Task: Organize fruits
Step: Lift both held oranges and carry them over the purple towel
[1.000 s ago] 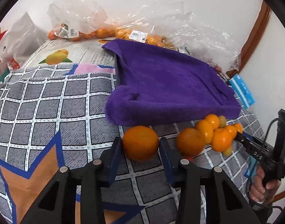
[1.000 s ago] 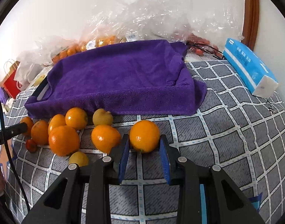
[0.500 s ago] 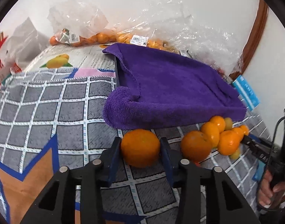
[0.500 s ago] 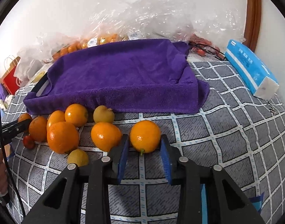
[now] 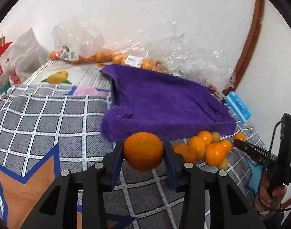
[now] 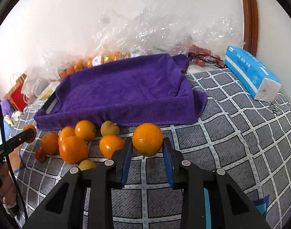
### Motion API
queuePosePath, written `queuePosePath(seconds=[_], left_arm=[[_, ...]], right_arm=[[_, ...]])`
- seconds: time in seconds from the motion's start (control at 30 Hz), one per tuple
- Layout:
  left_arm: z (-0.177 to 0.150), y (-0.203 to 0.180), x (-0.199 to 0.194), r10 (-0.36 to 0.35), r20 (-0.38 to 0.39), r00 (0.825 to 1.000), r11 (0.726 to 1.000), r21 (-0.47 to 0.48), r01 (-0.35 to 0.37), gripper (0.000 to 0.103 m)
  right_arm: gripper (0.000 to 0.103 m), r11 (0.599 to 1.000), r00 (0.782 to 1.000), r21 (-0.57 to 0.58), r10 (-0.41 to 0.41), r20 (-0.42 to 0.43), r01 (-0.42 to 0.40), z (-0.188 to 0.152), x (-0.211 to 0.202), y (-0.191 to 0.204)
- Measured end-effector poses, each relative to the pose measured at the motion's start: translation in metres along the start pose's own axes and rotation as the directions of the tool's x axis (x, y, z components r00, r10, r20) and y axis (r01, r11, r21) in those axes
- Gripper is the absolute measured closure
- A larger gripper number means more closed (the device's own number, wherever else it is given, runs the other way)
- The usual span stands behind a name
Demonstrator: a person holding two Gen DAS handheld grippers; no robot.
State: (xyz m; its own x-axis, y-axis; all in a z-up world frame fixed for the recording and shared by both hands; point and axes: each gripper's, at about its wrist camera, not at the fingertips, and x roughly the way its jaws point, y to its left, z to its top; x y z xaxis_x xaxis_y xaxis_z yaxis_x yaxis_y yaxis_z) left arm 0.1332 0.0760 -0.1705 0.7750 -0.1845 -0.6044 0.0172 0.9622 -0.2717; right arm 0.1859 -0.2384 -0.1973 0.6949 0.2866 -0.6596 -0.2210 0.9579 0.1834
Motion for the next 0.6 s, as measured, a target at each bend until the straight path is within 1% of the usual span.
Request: queuePosePath(seconds=[0.17,0.3,0.47,0.6], left_arm=[[-0.003,-0.005,-0.005,-0.008,0.027,1.0,1.0,0.025,0.007,0.064],[-0.003,-0.003,-0.006,-0.011,0.028,1.0,1.0,0.009,0.011,0.064],[0.0,0.0,-0.011,-0.003,0.052,0.999,1.0,-0.007,0.004,0.064],[0.006,0.006,-0.015,-0.012,0.032,0.999,0.999,-0.043,0.014,0.064]], right_arm=[[0.071,1.0,0.999,0.003,0.001,0.05,-0.002,0.0,-0.008,-0.002],[0.071,1.0,0.997,0.027,-0.017,0.075,0.015,0.0,-0.013,-0.005],[0.071,0.998,0.997,0.037,-0.042,0.063,0.04,-0.001,-0.017,-0.003],[0.071,0.999,0.997,0.033,-0.033,0.068,0.031,0.0,-0.027,0.006]])
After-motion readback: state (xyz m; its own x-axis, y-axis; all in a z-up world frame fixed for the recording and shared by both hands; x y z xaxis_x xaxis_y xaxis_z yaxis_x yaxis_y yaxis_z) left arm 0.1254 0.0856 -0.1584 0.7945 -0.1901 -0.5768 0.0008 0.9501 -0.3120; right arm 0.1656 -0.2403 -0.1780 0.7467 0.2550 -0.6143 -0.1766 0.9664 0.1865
